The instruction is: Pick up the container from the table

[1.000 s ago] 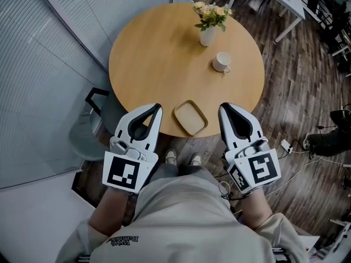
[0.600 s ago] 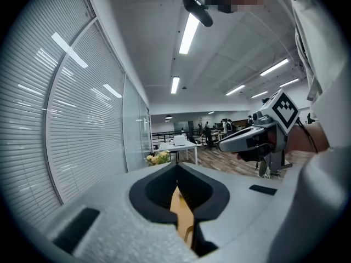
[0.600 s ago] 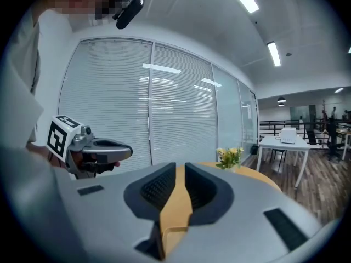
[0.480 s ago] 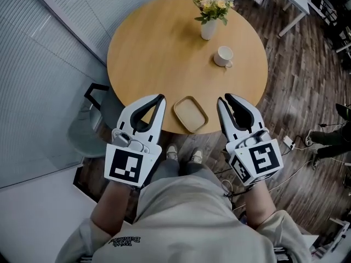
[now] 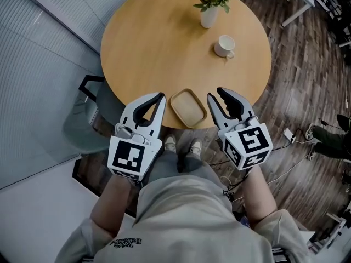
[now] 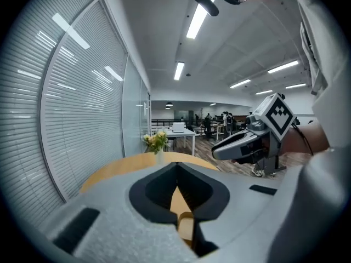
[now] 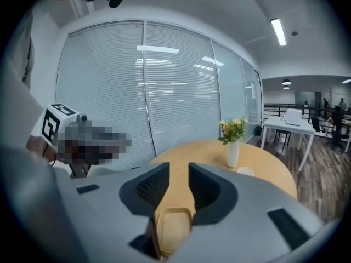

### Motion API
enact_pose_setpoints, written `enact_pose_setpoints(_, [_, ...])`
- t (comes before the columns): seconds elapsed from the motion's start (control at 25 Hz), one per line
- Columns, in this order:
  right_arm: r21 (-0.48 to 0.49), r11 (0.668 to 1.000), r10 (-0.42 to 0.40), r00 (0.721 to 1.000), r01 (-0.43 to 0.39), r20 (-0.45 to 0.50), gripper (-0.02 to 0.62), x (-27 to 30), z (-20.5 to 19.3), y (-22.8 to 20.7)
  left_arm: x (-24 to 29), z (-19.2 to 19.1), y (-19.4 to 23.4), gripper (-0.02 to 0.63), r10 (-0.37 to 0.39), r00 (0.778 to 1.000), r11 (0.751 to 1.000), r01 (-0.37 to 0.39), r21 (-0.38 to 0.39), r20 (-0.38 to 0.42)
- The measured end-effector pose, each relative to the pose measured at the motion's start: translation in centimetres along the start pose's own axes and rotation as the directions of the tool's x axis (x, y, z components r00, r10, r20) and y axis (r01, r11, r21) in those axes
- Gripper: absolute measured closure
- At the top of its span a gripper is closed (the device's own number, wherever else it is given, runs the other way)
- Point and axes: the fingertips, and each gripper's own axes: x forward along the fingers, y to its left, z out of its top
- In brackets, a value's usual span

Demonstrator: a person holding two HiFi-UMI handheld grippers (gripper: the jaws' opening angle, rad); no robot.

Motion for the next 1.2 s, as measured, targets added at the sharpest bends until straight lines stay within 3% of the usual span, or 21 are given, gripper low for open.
enact_pose_setpoints(0.2, [-0.068,0.998,-0.018,0.994,0.011,-0.107,0.486,2.6,-3.8,-1.4,1.7,-2.9,-0.1,0.588,-0.024,0.998,1.000,0.024,0.001,-0.053])
enact_pose_setpoints(0.68, [-0.020,0.999,0.035,0.956,-0.043,-0.291,0.488,7.8,-12.3,-2.0,5.2,-11.3,0.0,0.587,-0.059,0.978,0.996,0.044,-0.079,-0.198])
enact_pose_setpoints(1.2, [-0.005,0.998,0.047,0.855,-0.058,-0.516,0.486,11.0,-22.0,-2.9,6.4,-18.6,-0.3,0.586,-0.107,0.936,0.987,0.059,-0.151,-0.336])
